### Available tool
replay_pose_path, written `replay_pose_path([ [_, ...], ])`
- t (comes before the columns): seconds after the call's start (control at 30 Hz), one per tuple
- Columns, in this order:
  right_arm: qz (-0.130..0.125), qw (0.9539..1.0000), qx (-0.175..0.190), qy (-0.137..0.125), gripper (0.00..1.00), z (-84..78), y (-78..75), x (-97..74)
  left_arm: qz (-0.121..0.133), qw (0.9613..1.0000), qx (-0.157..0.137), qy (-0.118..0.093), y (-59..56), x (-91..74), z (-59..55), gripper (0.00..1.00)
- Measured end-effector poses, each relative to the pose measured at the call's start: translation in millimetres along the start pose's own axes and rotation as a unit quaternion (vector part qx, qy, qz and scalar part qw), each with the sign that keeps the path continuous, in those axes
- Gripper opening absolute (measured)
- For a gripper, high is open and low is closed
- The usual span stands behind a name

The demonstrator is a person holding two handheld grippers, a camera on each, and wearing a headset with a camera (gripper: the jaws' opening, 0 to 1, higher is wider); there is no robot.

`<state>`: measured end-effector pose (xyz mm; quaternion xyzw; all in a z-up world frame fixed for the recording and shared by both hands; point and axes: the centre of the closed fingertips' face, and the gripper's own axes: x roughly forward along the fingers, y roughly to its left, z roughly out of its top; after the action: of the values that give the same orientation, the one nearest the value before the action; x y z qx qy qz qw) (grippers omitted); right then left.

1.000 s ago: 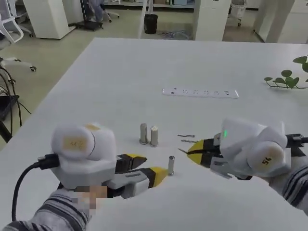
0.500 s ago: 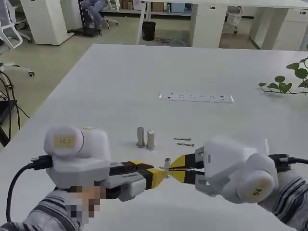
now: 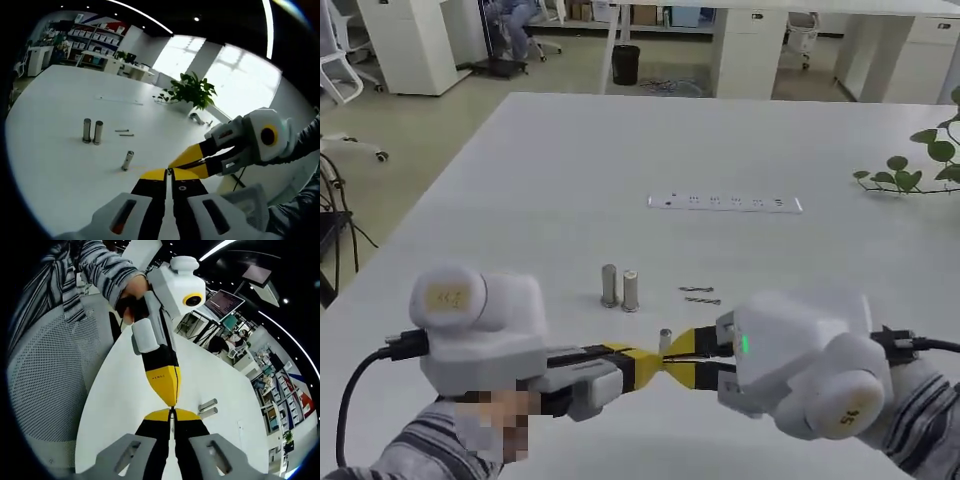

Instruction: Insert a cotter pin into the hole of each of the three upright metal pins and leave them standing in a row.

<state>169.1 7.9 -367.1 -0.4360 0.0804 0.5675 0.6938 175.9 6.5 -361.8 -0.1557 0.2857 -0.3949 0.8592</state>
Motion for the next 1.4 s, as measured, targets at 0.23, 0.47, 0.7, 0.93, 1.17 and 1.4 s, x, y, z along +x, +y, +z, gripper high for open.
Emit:
replay_pose_path([
  [0.23, 0.001, 1.0000, 0.000, 0.003, 0.00, -0.9, 1.8, -1.1, -0.003, 1.0000, 0.008, 0.001, -2.2, -0.3, -2.3, 0.00],
  [0.47, 0.003, 0.9999, -0.004, 0.009, 0.00, -1.6, 2.3, -1.5, -0.006, 0.9988, 0.048, 0.010, -5.5, -1.3, -4.5, 0.00],
  [0.7, 0.006, 0.9997, 0.012, 0.022, 0.00, -9.6, 1.1, -4.2, -0.022, 0.9939, 0.106, 0.018, -12.2, -2.6, -10.2, 0.00],
  [0.93, 0.029, 0.9992, 0.002, 0.027, 0.00, -10.4, 10.6, -4.7, -0.018, 0.9827, 0.176, 0.055, -11.5, -2.3, -22.1, 0.00],
  [1.17, 0.051, 0.9983, -0.004, 0.029, 0.00, -11.2, 20.9, -2.7, -0.013, 0.9636, 0.252, 0.089, -11.9, -2.1, -29.8, 0.00],
  [1.4, 0.065, 0.9972, -0.008, 0.035, 0.00, -12.9, 27.2, -1.5, -0.016, 0.9527, 0.286, 0.101, -13.5, -2.3, -31.4, 0.00],
])
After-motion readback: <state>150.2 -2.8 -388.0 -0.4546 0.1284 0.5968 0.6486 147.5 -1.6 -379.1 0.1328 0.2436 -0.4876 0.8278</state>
